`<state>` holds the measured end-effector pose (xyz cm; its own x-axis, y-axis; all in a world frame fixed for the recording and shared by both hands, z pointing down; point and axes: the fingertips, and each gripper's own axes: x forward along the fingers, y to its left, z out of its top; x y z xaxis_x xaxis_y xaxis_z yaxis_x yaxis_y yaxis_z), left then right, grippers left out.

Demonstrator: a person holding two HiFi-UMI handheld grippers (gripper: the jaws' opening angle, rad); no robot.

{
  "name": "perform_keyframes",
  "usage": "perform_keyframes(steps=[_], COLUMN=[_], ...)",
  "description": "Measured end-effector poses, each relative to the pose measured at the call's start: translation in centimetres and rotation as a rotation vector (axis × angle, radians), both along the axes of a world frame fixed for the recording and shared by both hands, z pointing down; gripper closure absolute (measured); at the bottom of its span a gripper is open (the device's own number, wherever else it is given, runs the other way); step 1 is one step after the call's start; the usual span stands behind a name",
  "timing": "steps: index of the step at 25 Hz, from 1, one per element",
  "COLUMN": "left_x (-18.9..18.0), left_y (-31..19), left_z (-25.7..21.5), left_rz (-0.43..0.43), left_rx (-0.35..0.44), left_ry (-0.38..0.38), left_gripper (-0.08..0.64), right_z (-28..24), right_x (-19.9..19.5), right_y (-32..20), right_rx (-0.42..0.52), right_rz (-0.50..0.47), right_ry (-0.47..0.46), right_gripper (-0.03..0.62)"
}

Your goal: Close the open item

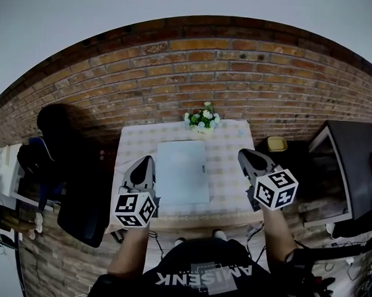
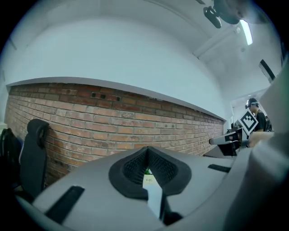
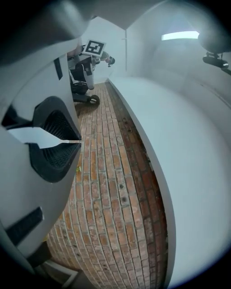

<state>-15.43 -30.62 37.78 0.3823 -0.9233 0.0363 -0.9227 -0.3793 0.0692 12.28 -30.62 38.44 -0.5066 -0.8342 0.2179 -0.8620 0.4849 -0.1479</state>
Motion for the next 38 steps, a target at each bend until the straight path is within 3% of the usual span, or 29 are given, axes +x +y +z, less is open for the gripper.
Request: perform_keyframes(steps=[8,15,38], left_x=[0.3,0.3,1.6], left_y=[0.8,0.3,-0.1], left_z=[-1.4,-2.4,-1.9], left_rz=[-0.008,-0.029,-0.018], left_rx=[0.003,0.031,0.019], left_ry=[0.011,0.008,0.040], left_gripper=[0.548,0.548,0.548], right_z=[-3.0,-4.5,-3.8], right_x=[1.4,2.0,1.6], right_y=[0.8,0.8,-0.7], right_rx=[0.147,0.193,0.168], right_rz=[0.084,0.109,0.109], right_ry=[0.063,0.088,0.091], right_gripper=[0.545,0.551,0.552])
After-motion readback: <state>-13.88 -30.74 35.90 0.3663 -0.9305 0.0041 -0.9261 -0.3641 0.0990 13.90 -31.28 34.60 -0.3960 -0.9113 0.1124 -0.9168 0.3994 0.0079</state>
